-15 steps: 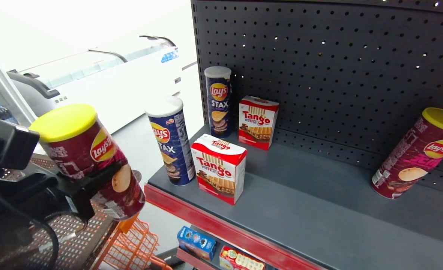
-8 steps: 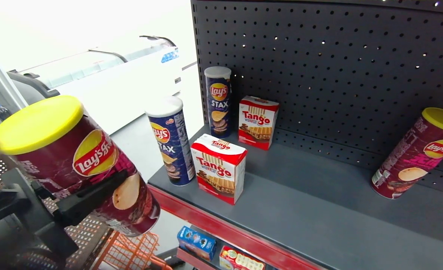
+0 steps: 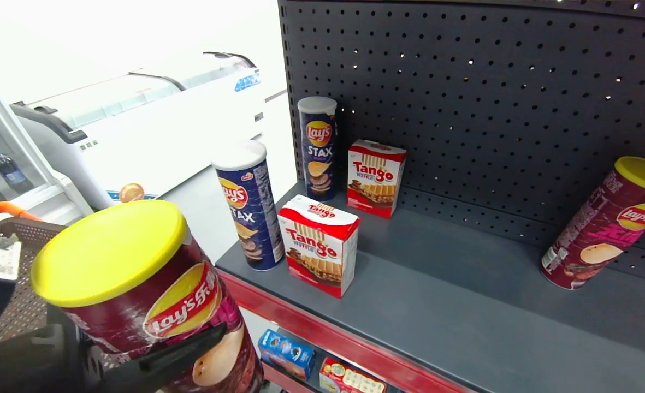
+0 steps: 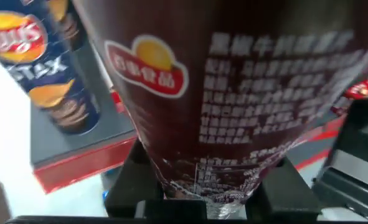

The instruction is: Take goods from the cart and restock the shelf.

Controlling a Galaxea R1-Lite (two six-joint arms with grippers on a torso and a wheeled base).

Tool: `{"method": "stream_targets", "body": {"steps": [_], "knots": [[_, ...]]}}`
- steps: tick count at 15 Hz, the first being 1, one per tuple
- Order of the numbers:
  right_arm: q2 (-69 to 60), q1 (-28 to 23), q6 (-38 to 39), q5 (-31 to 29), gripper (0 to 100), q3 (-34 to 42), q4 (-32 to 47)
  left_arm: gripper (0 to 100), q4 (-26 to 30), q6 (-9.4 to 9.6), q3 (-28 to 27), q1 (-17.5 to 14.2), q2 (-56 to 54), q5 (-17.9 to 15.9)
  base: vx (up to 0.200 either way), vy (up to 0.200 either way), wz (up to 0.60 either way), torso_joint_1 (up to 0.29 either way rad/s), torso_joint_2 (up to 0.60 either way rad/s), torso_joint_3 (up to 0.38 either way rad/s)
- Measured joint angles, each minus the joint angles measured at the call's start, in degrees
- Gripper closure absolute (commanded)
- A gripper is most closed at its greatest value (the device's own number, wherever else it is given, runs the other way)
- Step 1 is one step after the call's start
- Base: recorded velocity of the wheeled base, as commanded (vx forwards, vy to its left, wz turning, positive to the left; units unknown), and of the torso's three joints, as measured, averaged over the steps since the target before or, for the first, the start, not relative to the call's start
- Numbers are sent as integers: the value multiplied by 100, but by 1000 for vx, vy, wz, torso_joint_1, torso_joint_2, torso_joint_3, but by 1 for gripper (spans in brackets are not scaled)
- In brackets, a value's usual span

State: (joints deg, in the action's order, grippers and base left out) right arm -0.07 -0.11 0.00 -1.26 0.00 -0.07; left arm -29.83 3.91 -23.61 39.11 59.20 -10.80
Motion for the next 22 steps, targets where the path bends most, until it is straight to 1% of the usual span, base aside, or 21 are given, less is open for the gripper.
{"method": "stream_targets", "body": {"steps": [2, 3, 4, 5, 6, 7, 10, 18, 22], "knots": [[0, 1, 0, 4, 0, 0, 0, 100, 35, 5, -94, 207, 28, -208, 0, 0, 0, 0, 0, 0], [0, 1, 2, 2, 0, 0, 0, 100, 35, 7, -129, 245, 61, -316, 0, 0, 0, 0, 0, 0], [0, 4, 0, 4, 0, 0, 0, 100, 30, 16, -168, 273, 119, -499, 0, 0, 0, 0, 0, 0], [0, 4, 0, 4, 0, 0, 0, 100, 27, 77, -234, 289, 199, -638, 0, 0, 0, 0, 0, 0], [0, 4, 2, 4, 0, 0, 0, 100, 13, 144, -288, 293, 282, -694, 0, 0, 0, 0, 0, 0], [0, 0, 0, 4, 0, 0, 0, 100, 2, 158, -325, 297, 339, -718, 0, 0, 0, 0, 0, 0], [0, 0, 0, 4, 0, 0, 2, 100, -13, 172, -384, 297, 508, -816, 0, 0, -600, 1, 4, 7], [0, 1, 0, 4, 0, 0, -2, 100, -9, 172, -397, 308, 645, -822, 0, 0, -600, 3, 4, 4], [0, 4, 2, 22, 0, 0, 2, 100, -17, 172, -364, 301, 651, -822, 0, 0, 0, 0, 0, 0]]}}
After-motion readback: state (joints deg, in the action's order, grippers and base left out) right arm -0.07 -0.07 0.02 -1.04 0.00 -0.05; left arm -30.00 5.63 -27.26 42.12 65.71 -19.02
